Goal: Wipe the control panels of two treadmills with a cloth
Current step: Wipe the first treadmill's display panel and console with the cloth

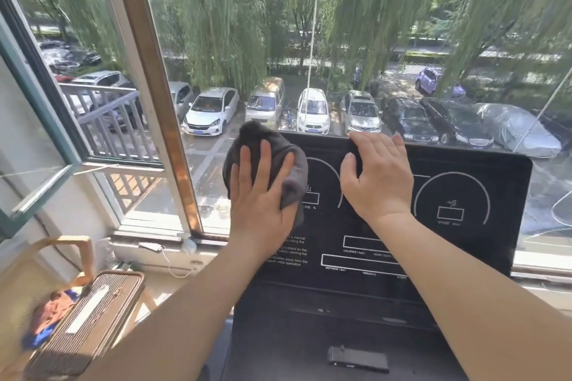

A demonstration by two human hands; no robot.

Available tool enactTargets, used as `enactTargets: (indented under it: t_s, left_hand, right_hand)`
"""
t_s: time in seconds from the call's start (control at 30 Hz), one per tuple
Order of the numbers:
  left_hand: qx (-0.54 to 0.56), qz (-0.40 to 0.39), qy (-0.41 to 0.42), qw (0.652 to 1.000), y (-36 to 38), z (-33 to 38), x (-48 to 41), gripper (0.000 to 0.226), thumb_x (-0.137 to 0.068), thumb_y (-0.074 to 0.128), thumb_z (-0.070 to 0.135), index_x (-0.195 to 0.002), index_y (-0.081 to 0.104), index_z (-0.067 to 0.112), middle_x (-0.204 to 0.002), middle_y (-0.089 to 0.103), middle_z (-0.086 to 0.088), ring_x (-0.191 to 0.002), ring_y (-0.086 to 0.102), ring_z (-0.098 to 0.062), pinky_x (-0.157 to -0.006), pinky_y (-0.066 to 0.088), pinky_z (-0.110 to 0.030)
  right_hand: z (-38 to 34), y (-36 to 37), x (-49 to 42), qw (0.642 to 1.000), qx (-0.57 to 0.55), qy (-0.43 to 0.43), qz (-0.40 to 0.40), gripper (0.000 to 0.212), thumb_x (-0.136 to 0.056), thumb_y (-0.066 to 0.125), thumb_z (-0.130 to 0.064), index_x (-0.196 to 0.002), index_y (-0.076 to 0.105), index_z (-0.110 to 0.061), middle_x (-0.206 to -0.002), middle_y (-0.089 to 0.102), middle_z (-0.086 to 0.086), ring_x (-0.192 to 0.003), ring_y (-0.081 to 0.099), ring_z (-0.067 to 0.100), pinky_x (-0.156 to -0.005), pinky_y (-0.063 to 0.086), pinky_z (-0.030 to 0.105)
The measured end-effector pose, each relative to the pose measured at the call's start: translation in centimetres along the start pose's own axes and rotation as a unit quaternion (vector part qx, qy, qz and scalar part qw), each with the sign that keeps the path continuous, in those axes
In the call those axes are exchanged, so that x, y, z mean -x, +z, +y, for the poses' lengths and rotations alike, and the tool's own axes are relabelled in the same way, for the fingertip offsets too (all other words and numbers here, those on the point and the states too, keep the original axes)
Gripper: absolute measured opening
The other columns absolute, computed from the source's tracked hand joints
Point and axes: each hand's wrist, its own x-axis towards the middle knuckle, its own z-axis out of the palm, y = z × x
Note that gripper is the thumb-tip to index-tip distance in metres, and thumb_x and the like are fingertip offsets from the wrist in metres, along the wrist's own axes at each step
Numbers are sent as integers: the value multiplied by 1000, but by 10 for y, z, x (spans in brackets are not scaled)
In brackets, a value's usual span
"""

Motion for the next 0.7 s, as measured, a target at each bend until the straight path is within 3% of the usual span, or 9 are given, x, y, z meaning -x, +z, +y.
enactTargets:
  t_s: [0.07,0.13,0.2,0.27,0.33,0.43,0.53,0.6,0.7]
  left_hand:
    - [-14,-23,44,999,16,17,36,81,-90,54,48,-164,23,38,-176,0,-6,-160,-6,-41,-127,3,-61]
    - [-49,-72,177,980,31,20,79,84,-82,62,46,-161,34,38,-175,12,-6,-160,5,-41,-124,14,-63]
    - [-89,-126,333,930,30,6,92,82,-82,62,46,-159,36,40,-174,18,-1,-161,11,-36,-128,11,-57]
    - [-105,-123,436,885,19,-16,63,75,-85,60,43,-157,40,42,-173,23,4,-161,14,-30,-130,8,-52]
    - [-108,-87,408,902,1,-28,18,68,-88,57,42,-154,46,41,-171,28,4,-160,19,-29,-130,13,-53]
    - [-76,-20,208,975,-15,-17,-26,69,-92,50,45,-159,37,41,-174,18,1,-162,9,-32,-130,4,-55]
    - [-23,15,64,998,-1,28,-18,72,-94,48,46,-163,28,40,-176,6,-1,-162,-1,-35,-129,-8,-52]
    - [-17,-9,101,995,16,51,10,77,-90,56,46,-163,30,38,-176,7,-2,-161,-1,-37,-128,-5,-56]
    - [-66,-110,312,941,28,51,52,81,-86,63,44,-161,33,39,-176,10,1,-162,-2,-34,-129,-1,-56]
  right_hand:
    - [1,1,-1,1000,0,0,2,41,-95,54,-26,-130,69,-11,-129,72,4,-126,61,24,-127,24,48]
    - [2,1,0,1000,-1,-2,0,43,-96,50,-28,-130,70,-11,-130,72,4,-127,61,24,-127,25,48]
    - [4,0,-1,1000,-2,-6,-9,45,-98,46,-30,-132,69,-12,-133,71,3,-129,61,23,-127,25,47]
    - [4,-3,-1,1000,-4,-5,-14,46,-100,43,-32,-132,70,-13,-134,71,2,-131,60,22,-126,25,47]
    - [3,-4,-3,1000,-7,5,-14,49,-103,38,-36,-131,72,-14,-134,71,1,-131,59,21,-126,26,46]
    - [2,-7,-6,999,-11,17,-34,59,-107,25,-43,-131,72,-16,-135,71,-1,-133,58,19,-126,27,45]
    - [3,-8,-7,999,-7,14,-46,66,-108,17,-46,-129,73,-18,-134,71,-3,-134,58,18,-125,28,44]
    - [3,-9,-8,999,-12,16,-44,64,-108,18,-46,-127,73,-19,-133,72,-4,-133,58,17,-124,29,43]
    - [4,-11,-8,998,-17,14,-51,66,-108,16,-48,-130,72,-20,-134,71,-4,-134,57,17,-124,29,43]
